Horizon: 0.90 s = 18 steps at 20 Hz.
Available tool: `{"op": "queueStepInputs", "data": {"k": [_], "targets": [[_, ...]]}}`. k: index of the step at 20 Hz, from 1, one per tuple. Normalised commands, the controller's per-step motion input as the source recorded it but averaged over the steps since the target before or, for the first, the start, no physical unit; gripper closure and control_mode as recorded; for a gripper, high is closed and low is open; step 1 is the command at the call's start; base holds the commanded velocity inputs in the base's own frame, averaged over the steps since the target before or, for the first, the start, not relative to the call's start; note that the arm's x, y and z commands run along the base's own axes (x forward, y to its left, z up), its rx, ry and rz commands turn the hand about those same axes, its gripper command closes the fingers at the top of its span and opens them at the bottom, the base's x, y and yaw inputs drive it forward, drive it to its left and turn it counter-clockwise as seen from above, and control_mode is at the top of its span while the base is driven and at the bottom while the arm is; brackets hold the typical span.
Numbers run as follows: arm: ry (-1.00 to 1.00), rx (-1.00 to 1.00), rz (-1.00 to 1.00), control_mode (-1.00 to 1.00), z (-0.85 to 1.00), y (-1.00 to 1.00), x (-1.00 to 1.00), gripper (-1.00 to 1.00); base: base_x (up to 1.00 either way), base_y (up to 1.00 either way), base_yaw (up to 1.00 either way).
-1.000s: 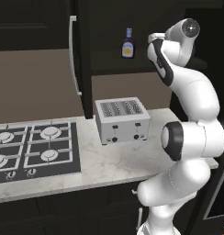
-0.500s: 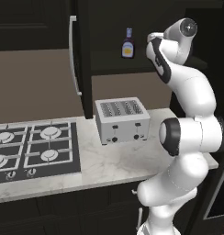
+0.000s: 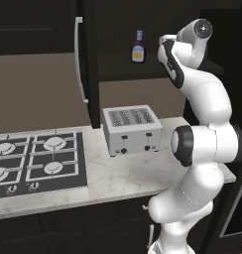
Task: Take 2 condiments from the cabinet and move them on the counter near the stove.Make sure the condiments are lined up with each other, next to each other.
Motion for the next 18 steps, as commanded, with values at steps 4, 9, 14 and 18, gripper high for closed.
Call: {"op": "queueStepInputs", "data": {"k": [4, 9, 14, 18], "targets": [[0.01, 0.0, 0.0, -1.0, 0.0, -0.03, 0.05, -1.0, 0.0, 0.0, 0.0], [0.02, 0.0, 0.0, -1.0, 0.0, -0.02, 0.16, -1.0, 0.0, 0.0, 0.0], [0.01, 0.0, 0.0, -1.0, 0.0, -0.03, 0.13, -1.0, 0.0, 0.0, 0.0], [0.01, 0.0, 0.0, -1.0, 0.0, -0.05, 0.08, -1.0, 0.0, 0.0, 0.0]]}}
